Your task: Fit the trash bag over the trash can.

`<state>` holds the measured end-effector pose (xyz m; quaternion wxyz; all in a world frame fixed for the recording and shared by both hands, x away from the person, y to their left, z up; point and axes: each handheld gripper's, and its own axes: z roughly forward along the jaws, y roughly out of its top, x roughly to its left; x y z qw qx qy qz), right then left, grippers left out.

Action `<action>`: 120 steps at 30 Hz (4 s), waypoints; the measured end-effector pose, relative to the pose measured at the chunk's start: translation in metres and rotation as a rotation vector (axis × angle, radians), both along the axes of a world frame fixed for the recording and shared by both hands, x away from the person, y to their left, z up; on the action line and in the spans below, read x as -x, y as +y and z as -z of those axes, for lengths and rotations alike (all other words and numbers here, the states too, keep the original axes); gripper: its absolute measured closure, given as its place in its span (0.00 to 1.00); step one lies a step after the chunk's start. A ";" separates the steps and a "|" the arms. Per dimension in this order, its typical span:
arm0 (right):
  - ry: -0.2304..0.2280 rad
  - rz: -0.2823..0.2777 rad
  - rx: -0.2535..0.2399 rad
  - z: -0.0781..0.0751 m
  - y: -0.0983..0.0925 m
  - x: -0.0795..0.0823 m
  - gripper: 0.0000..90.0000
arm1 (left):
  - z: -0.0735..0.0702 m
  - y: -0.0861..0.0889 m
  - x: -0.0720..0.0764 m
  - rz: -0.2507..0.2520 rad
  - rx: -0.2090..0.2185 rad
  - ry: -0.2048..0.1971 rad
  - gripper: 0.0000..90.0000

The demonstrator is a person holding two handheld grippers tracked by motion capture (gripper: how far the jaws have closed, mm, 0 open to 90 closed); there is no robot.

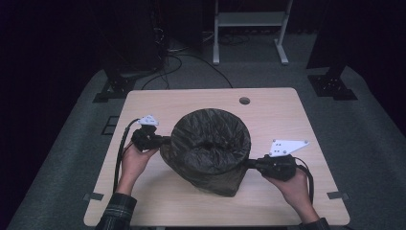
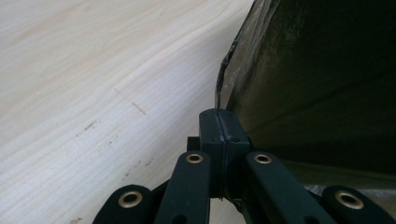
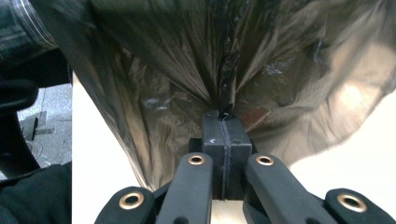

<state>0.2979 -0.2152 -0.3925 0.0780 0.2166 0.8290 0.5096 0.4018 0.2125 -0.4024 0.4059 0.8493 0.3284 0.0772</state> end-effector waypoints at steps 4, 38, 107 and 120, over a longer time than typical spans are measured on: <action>0.028 0.011 0.038 0.014 0.000 -0.004 1.00 | 0.010 -0.001 -0.002 0.001 -0.018 0.020 1.00; 0.035 0.106 -0.036 -0.021 -0.038 -0.013 0.11 | -0.027 0.036 0.028 -0.007 0.064 -0.087 0.14; 0.080 -0.169 0.457 -0.080 0.090 -0.059 0.12 | 0.081 0.042 0.110 0.097 -0.128 -0.090 0.00; 0.138 -0.171 0.566 -0.084 0.099 -0.060 0.11 | 0.081 0.042 0.111 0.096 -0.128 -0.090 0.00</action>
